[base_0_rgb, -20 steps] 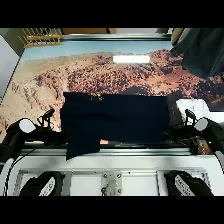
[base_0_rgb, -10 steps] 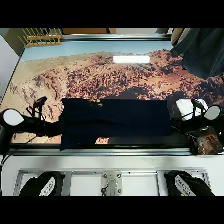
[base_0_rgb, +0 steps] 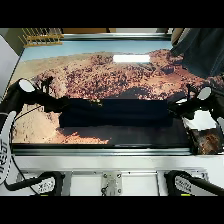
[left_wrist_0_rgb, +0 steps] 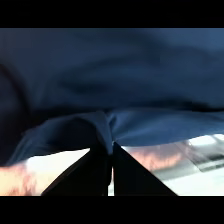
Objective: Fold the clothes and pants, and hang the long-sleeved shirts on hangers.
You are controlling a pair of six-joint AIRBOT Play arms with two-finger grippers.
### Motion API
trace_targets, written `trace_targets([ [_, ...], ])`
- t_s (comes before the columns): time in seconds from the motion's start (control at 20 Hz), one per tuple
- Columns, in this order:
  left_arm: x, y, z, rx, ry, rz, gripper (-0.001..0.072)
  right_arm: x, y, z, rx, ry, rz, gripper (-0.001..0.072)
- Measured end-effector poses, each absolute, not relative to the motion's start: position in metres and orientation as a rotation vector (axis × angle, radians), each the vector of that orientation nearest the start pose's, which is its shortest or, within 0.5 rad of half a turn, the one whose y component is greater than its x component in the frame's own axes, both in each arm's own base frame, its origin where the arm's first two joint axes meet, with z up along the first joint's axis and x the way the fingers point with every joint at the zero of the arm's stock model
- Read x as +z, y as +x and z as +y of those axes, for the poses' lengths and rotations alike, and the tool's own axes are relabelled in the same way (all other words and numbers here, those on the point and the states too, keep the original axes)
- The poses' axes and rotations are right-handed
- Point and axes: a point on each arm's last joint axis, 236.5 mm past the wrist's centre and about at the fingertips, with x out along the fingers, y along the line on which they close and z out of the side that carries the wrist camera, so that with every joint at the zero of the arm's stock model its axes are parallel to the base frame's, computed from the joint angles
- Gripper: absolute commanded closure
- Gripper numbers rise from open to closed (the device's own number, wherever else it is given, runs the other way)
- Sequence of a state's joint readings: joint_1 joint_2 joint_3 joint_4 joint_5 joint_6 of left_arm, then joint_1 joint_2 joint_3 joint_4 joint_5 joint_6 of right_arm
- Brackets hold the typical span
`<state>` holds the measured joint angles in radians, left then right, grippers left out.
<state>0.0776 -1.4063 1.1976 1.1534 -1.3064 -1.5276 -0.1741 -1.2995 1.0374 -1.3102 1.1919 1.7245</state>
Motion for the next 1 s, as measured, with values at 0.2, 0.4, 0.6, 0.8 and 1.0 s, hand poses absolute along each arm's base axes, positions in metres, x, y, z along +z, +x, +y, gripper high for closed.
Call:
trace_targets([
  [0.2, -0.022, 0.406, -0.061, -0.206, -0.417, 1.451, 0.0150, -0.034, 0.390, 0.007, -0.099, 0.612, 1.280, 0.0304],
  [0.4, -0.010, 0.442, -0.059, -0.188, -0.436, 1.391, 0.0153, -0.020, 0.427, 0.012, -0.064, 0.704, 1.129, 0.0074],
  [0.6, 0.016, 0.459, -0.061, -0.201, -0.425, 1.333, 0.0672, -0.018, 0.423, -0.014, -0.036, 0.690, 1.121, 0.0074],
  [0.8, 0.022, 0.449, -0.082, -0.235, -0.397, 1.326, 0.0696, -0.043, 0.391, -0.054, -0.006, 0.688, 1.234, 0.0073],
  [1.0, 0.005, 0.429, -0.119, -0.281, -0.358, 1.345, 0.0696, -0.078, 0.367, -0.070, 0.047, 0.730, 1.345, 0.0074],
])
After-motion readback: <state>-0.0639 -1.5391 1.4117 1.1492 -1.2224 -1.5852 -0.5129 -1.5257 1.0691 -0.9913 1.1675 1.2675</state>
